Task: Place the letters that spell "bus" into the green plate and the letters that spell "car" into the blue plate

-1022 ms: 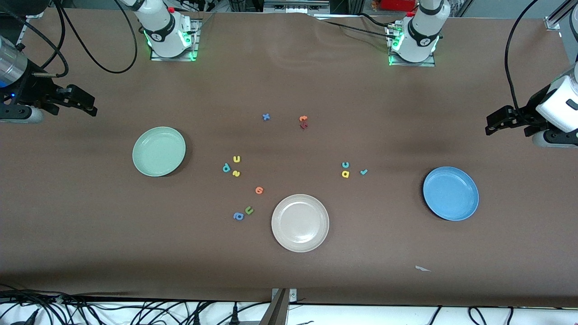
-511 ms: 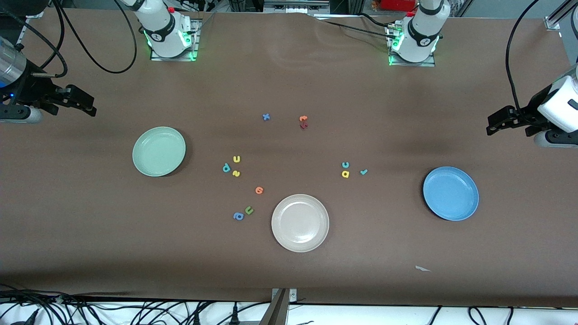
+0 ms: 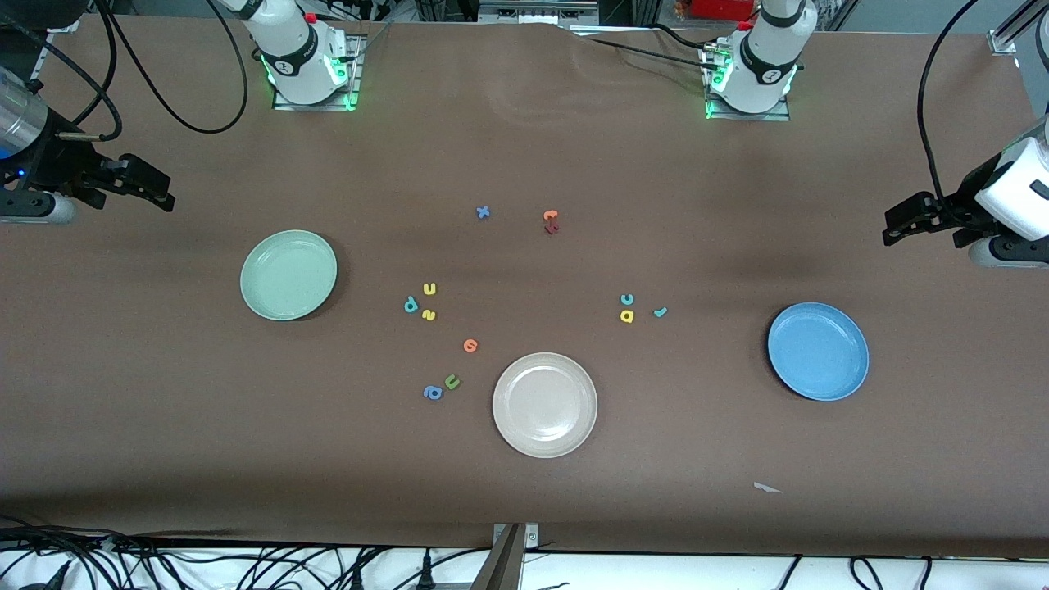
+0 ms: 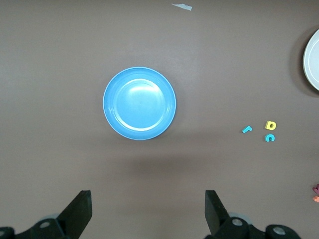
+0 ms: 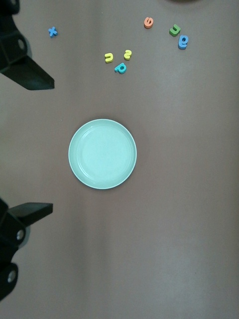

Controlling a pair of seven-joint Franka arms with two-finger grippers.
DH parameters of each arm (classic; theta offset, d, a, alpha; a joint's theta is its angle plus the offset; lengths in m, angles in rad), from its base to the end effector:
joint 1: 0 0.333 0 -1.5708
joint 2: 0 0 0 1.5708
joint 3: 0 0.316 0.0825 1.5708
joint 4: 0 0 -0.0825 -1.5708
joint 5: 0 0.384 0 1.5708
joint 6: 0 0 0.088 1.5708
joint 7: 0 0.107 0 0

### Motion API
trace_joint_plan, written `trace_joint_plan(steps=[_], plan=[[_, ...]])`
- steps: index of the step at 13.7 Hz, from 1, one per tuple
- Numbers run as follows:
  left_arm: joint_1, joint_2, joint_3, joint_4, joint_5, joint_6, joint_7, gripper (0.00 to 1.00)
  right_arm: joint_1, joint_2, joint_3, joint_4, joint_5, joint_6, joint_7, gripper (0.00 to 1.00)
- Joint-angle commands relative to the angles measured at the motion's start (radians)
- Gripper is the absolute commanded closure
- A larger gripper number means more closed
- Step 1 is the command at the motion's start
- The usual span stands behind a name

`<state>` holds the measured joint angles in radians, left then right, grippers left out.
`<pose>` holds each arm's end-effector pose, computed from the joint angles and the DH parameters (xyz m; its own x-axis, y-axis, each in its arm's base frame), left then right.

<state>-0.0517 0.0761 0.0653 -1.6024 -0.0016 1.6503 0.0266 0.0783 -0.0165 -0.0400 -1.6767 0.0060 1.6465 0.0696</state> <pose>0.5818 0.0065 0.5732 0.9995 -0.0129 -0.0281 -0.0130 -0.9999 -0.0026 0.5532 0.0216 0.5900 0.9994 -0.0317 -0.0141 -0.0318 -0.9995 -0.0057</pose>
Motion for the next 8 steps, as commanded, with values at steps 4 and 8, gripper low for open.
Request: trace_joint_plan(steps=[4, 8], plan=[[0.001, 0.007, -0.004, 0.021, 0.020, -0.009, 0.018, 0.00, -0.005, 0.013, 0.000, 0.025, 0.003, -0.002, -0.004, 0.00], [0.000, 0.007, -0.004, 0.021, 0.020, -0.009, 0.018, 0.00, -0.006, 0.020, -0.005, 0.023, 0.003, -0.002, -0.007, 0.00]])
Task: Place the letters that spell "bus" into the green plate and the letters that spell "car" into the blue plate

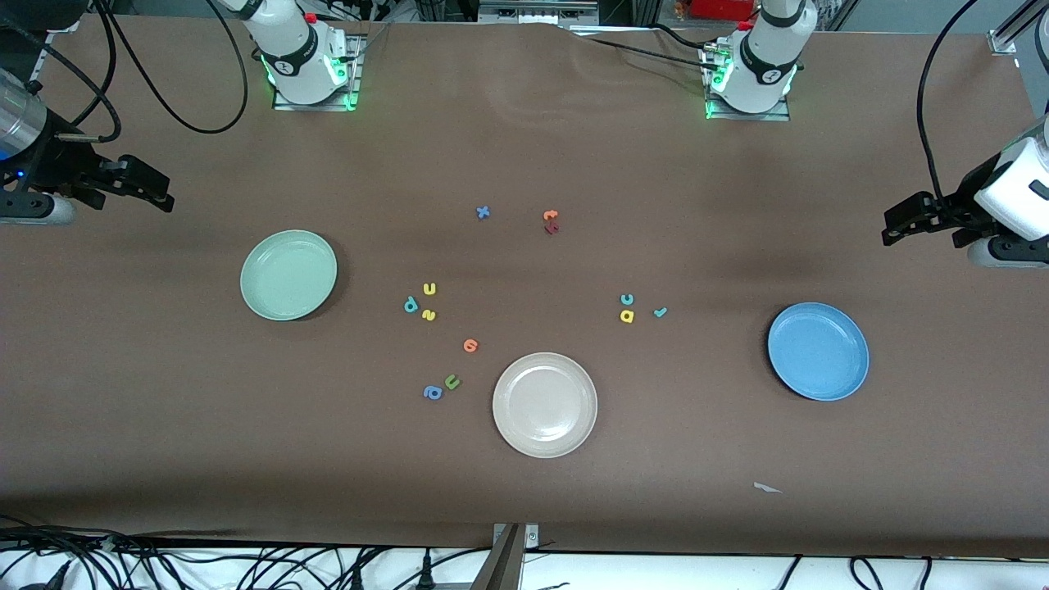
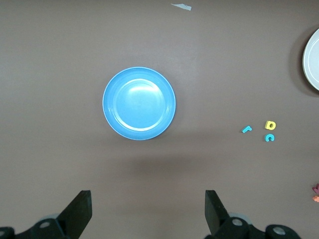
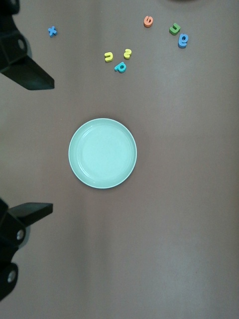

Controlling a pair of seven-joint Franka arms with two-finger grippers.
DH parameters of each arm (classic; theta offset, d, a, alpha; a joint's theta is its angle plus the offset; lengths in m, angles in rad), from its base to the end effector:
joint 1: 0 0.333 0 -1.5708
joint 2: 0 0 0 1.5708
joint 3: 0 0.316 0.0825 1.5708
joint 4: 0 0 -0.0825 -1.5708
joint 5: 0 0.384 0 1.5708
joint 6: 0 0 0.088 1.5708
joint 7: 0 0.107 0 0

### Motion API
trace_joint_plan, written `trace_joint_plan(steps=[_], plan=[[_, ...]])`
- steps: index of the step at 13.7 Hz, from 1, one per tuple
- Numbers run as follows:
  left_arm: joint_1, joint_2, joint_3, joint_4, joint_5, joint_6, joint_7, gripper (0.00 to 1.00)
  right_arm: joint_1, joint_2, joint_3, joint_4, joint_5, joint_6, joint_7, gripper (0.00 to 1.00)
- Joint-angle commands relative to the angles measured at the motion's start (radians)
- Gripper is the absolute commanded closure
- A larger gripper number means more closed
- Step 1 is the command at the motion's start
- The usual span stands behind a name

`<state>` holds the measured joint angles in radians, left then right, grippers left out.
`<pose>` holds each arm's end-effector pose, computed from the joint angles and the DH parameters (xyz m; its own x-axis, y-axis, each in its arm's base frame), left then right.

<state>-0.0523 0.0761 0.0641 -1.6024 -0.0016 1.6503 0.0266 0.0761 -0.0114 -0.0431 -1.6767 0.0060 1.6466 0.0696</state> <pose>0.5818 0.0054 0.5732 0.9995 -0.0147 -0.0281 -0.0148 -0.9999 -0.0025 0.5546 0.0188 0.5872 0.9991 -0.0370 -0.0191 -0.0371 -0.9993 -0.0052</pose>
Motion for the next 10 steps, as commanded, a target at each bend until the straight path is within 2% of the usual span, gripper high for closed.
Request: trace_joint_plan(steps=[1, 10], plan=[[0.000, 0.007, -0.003, 0.021, 0.018, -0.009, 0.018, 0.00, -0.005, 0.014, -0.001, 0.025, 0.005, -0.002, -0.007, 0.00], [-0.003, 0.007, -0.003, 0.019, 0.018, -0.009, 0.013, 0.00, -0.004, 0.014, -0.001, 0.023, -0.003, -0.002, -0.004, 0.00]])
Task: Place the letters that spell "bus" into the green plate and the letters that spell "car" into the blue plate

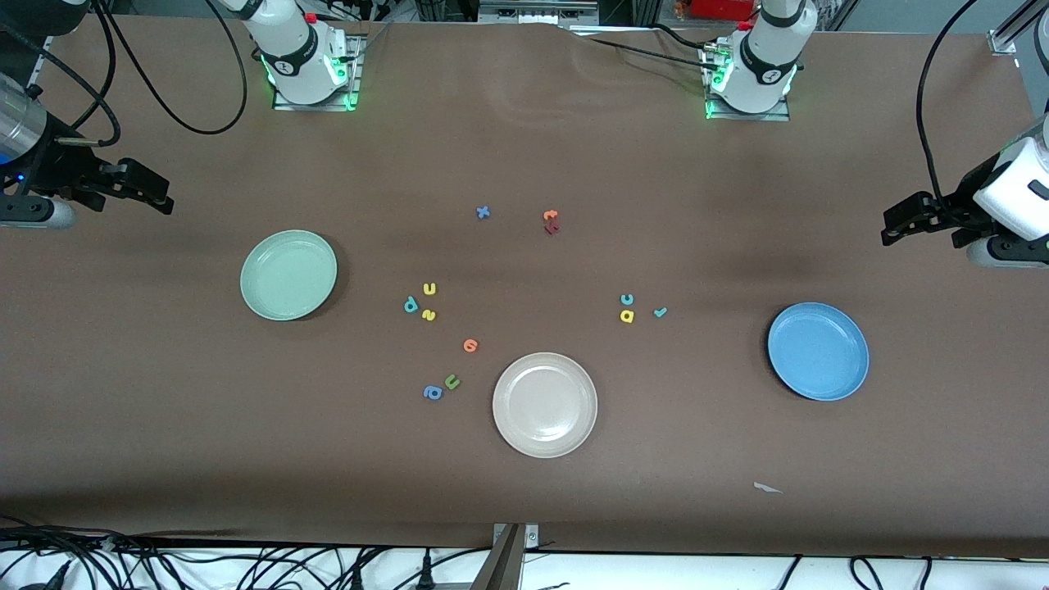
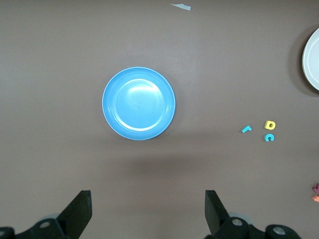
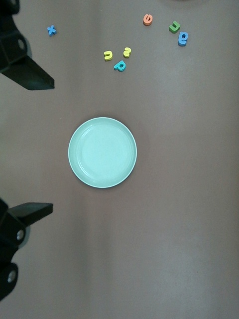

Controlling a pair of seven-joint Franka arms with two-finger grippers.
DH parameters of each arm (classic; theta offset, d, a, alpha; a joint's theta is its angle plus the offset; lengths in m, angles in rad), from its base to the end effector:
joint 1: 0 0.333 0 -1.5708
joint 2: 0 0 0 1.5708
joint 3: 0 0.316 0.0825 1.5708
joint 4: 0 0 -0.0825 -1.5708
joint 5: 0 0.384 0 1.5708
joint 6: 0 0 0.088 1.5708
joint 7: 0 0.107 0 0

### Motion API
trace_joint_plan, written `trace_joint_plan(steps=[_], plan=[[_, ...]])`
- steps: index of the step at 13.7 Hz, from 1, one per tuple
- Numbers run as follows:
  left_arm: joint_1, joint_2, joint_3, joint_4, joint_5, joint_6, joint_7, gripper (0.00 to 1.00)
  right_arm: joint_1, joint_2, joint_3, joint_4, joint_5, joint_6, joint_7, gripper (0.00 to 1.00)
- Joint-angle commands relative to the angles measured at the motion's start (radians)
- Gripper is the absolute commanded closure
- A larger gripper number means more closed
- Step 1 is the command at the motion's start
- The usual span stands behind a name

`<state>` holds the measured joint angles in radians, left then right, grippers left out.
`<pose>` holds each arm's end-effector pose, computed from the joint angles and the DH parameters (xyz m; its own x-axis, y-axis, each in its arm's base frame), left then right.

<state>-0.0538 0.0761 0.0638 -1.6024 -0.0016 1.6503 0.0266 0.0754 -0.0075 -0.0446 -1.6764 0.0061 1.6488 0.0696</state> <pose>0.5818 0.0044 0.5732 0.9995 -0.0165 -0.0281 -0.0166 -0.9999 -0.0025 0.5559 0.0177 0.5854 0.9990 -0.0393 -0.0205 -0.0394 -0.9992 -0.0050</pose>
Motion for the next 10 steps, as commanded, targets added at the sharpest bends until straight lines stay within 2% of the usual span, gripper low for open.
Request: trace_joint_plan(steps=[1, 4, 10], plan=[[-0.003, 0.007, -0.002, 0.019, 0.018, -0.009, 0.013, 0.00, -0.002, 0.011, 0.002, 0.024, -0.006, -0.004, -0.001, 0.00], [-0.003, 0.007, -0.002, 0.019, 0.018, -0.009, 0.012, 0.00, 0.011, 0.021, 0.009, 0.021, -0.008, -0.018, 0.004, 0.00], [-0.006, 0.007, -0.004, 0.018, 0.018, -0.009, 0.010, 0.00, 0.121, 0.099, 0.011, 0.017, 0.002, -0.012, 0.054, 0.00]])
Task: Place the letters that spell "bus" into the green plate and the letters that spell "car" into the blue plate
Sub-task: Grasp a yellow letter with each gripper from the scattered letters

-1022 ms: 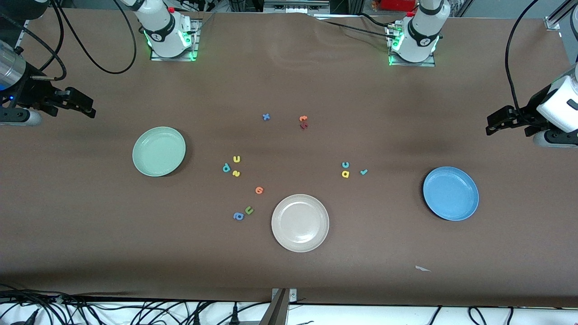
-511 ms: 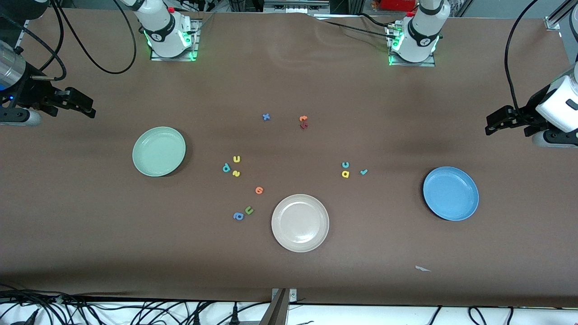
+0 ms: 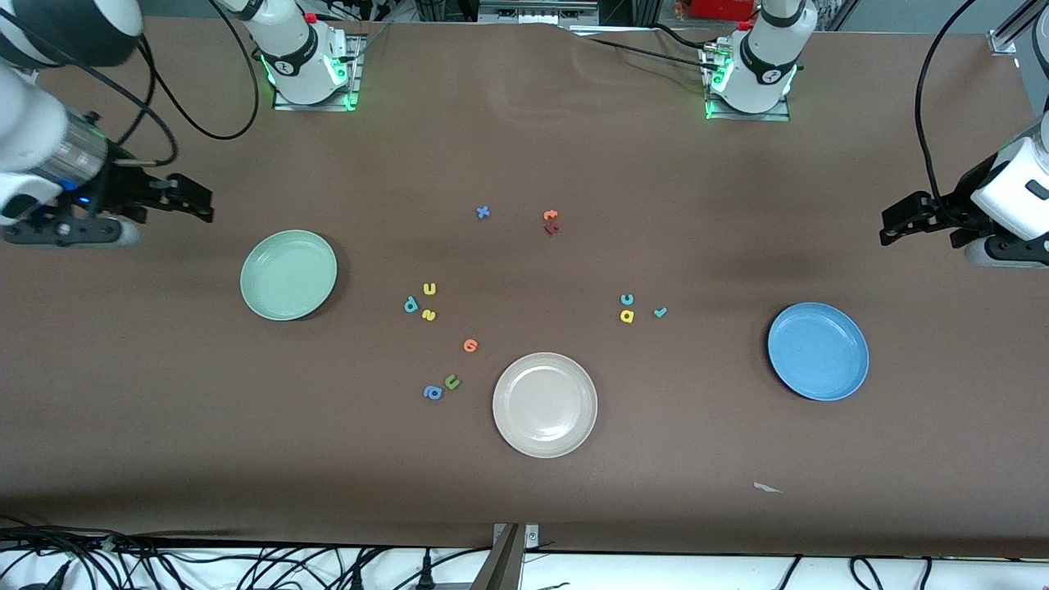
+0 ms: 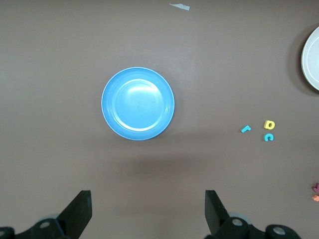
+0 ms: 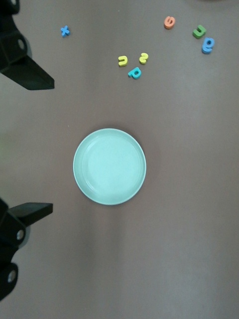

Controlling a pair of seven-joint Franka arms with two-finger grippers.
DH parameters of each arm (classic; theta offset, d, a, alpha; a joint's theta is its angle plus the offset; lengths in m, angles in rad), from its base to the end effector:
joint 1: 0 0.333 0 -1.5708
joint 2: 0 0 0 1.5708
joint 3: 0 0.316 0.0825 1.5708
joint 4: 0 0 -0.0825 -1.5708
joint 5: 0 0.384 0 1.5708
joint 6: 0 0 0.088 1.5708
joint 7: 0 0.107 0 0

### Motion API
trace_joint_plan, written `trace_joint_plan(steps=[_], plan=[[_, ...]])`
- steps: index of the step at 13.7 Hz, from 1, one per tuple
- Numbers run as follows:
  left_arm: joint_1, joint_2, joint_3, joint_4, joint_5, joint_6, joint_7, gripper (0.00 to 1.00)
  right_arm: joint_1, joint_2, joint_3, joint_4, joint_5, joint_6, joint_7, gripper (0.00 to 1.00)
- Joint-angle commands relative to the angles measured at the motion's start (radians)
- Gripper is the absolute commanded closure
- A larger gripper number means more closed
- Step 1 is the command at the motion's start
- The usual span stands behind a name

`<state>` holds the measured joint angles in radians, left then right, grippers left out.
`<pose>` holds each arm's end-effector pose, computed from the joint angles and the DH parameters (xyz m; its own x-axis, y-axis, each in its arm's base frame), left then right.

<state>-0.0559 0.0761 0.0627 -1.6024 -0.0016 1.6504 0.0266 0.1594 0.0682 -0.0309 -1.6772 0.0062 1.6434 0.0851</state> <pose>0.5818 0.0025 0.5732 0.9994 -0.0197 -0.0280 -0.0198 -0.9998 -0.0024 0.5681 0.0745 0.5418 0.9939 0.0421 -0.1018 0.0428 -0.9991 0.0047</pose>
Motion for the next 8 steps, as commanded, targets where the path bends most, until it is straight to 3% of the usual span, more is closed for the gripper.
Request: trace_joint_plan(steps=[1, 8], plan=[[-0.007, 0.008, -0.003, 0.016, 0.018, -0.009, 0.009, 0.00, 0.060, 0.041, -0.003, 0.014, 0.006, 0.006, 0.074, 0.00], [-0.068, 0.112, -0.069, 0.018, 0.017, 0.020, -0.019, 0.00, 0.256, 0.169, -0.003, -0.012, 0.006, 0.160, 0.361, 0.00]])
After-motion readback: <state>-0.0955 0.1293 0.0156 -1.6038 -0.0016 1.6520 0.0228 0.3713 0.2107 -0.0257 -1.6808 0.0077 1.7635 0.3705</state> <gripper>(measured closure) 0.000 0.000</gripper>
